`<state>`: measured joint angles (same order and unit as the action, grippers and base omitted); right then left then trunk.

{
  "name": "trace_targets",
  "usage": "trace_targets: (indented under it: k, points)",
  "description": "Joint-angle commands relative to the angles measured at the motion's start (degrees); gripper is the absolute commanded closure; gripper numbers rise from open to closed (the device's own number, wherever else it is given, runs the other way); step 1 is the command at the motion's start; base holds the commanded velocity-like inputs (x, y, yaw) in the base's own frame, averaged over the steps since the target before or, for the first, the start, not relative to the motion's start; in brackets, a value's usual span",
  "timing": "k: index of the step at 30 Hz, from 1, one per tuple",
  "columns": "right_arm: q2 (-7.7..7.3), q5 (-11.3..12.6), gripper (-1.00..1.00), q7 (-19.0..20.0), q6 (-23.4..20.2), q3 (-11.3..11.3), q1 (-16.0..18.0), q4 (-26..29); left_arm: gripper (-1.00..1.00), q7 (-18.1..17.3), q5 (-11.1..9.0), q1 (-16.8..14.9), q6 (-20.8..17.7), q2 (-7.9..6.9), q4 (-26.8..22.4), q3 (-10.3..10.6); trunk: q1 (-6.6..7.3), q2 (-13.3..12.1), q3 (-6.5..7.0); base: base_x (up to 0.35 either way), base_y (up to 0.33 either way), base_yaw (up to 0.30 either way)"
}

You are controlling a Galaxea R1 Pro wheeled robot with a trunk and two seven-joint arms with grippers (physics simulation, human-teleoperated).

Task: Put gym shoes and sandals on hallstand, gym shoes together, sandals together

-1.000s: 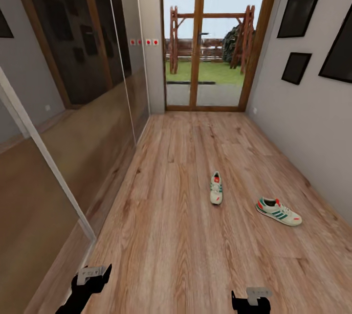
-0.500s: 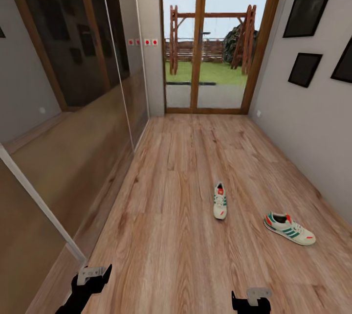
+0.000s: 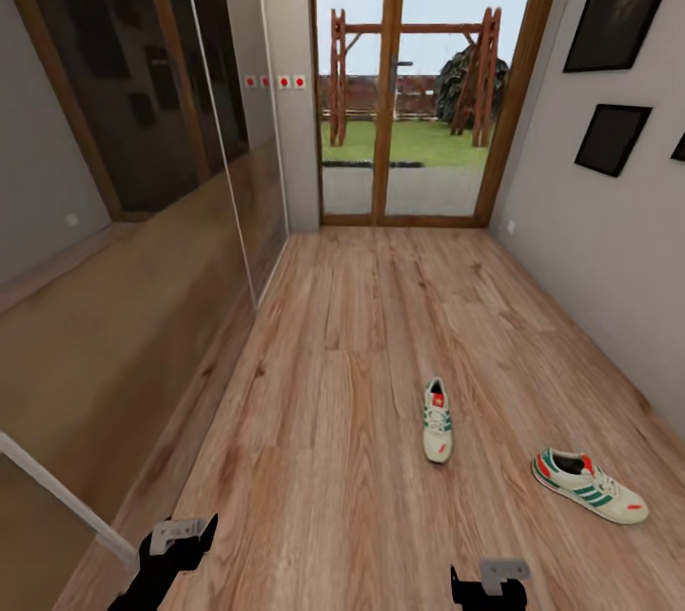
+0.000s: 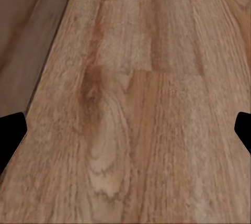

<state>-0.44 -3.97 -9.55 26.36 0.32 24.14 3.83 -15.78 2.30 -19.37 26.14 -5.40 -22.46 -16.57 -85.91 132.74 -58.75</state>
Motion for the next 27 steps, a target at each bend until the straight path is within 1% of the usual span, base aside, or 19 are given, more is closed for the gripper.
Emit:
trace_targets:
  k: [1,27]
  points:
    - [0.0,-0.42,-1.0,-0.38,0.09,0.03,0.03,-0.05,-1.0,-0.47,0.24,-0.05,0.14,0.04,0.05,-0.48,-0.02,0.02,-0.05,0.338,0.07,0.0]
    - [0.0,-0.41,-1.0,-0.38,0.09,0.03,0.03,-0.05,-1.0,-0.48,0.25,0.0,0.23,0.06,0.05,-0.48,-0.02,0.02,-0.05,0.338,0.092,0.0]
